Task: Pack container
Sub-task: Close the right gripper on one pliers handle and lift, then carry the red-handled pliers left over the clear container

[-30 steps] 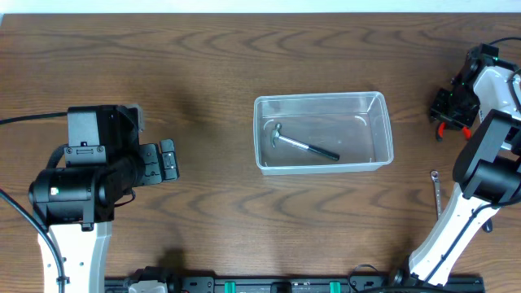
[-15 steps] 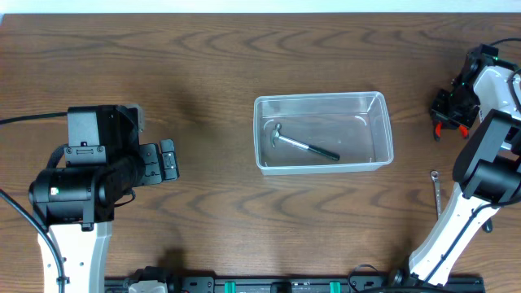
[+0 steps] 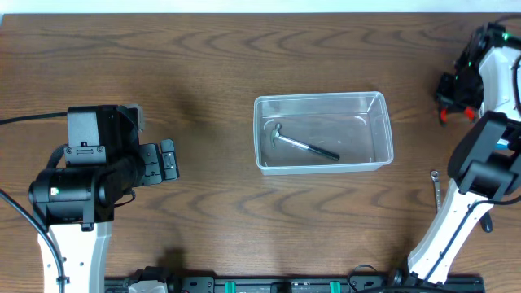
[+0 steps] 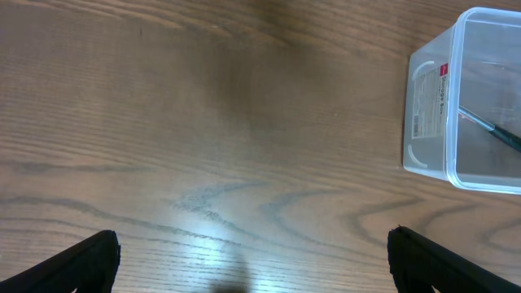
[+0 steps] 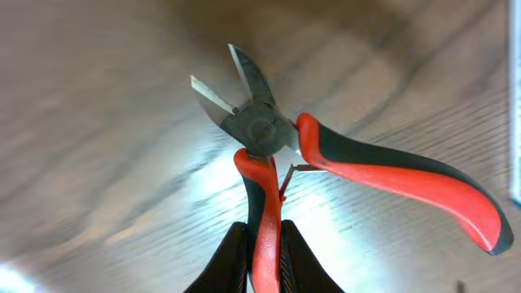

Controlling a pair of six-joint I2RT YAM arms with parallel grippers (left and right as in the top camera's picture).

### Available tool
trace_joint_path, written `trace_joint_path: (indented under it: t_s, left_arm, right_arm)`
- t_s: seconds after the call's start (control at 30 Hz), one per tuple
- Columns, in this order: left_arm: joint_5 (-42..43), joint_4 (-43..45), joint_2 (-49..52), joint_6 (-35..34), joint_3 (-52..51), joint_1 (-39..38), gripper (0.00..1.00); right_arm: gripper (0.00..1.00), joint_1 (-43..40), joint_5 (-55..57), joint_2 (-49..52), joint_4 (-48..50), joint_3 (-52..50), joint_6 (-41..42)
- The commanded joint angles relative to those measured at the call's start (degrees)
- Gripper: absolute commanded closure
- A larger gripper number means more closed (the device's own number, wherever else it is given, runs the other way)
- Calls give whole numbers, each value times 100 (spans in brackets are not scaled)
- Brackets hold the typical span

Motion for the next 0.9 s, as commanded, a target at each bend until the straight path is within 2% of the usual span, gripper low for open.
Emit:
trace_joint_path:
  t_s: [0.0,0.27,0.47,0.6,0.87]
  left_arm:
    - [-90,2,-15,-50,76,28,2]
    - [-90,2,-15,-50,76,28,2]
    - [-90,2,-15,-50,76,28,2]
    - [-90,2,-15,-50,76,28,2]
    - [-90,2,-15,-50,76,28,2]
  right_arm:
    - [92,313,15,-20,-286,632,-400]
    - [87,1222,-291,-42,-1405,2022,-1764]
    - [88,1974,-293,-42,-1897,2669,-2068]
    - [87,2533,-295,-42,-2118,2695,-2334]
    - [87,3606,-411,-42,-2197,2691,-2328]
